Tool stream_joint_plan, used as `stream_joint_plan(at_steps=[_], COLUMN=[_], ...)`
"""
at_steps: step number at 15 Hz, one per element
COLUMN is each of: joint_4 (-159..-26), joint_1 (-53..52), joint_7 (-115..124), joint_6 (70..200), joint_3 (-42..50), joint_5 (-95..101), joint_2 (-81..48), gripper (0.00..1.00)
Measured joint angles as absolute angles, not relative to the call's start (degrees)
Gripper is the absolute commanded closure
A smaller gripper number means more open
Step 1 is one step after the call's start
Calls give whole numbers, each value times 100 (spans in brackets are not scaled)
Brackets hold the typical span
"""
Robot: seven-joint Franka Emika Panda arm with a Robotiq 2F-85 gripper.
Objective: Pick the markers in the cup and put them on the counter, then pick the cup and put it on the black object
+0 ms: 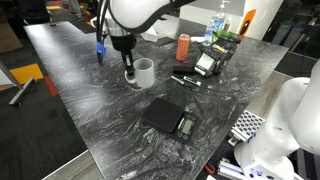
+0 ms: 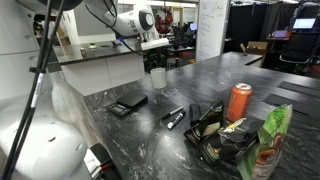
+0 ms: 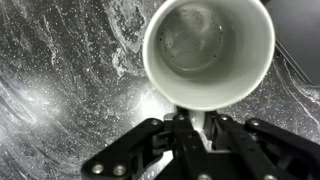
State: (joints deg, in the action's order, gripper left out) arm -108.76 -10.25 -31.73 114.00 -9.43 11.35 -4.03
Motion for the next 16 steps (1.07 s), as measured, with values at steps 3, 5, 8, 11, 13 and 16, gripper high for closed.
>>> stream_joint_plan(at_steps=[3, 5, 8, 11, 13, 16], joint_4=[-10876, -10878, -10898, -10976, -11095, -11399], joint_1=[-1027, -1031, -1038, -1059, -1060, -1075], joint_7=[-3178, -3264, -3393, -3391, -3305, -2867], joint_6=[11400, 11408, 11413, 11434, 11487, 11634], joint_3=[-946, -963, -1020, -1051, -1059, -1069], joint_5=[1102, 948, 635, 455, 425, 434], joint_2=[-411, -410, -407, -369, -282, -29], gripper=[96, 96, 96, 96, 96, 96])
